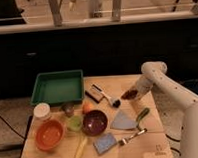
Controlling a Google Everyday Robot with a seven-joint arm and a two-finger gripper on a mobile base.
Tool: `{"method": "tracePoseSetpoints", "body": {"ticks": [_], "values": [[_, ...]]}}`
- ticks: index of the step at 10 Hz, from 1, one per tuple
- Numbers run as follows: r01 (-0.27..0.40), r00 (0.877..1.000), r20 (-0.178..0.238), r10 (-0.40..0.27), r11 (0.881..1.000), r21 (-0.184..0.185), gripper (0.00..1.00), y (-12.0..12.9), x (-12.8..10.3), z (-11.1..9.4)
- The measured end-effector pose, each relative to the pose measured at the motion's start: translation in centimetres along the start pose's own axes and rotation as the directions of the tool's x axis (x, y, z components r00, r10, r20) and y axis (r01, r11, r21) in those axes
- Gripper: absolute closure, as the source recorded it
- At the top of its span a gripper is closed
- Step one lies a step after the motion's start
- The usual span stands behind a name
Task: Place grapes in purple bowl
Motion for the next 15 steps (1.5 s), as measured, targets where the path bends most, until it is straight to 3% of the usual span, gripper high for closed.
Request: {"method": "tracePoseSetpoints", "body": {"ticks": [1, 3, 15], "values": [[0.002, 1.0, 0.003, -0.002, 1.0, -0.006, 0.96, 0.08, -0.01, 0.34], [0.002, 1.0, 0.001, -0.002, 1.0, -0.006, 1.0, 0.07, 0.03, 0.31], [-0.002, 1.0, -0.002, 0.001, 1.0, -0.01, 1.0, 0.31, 0.29, 0.32]]}}
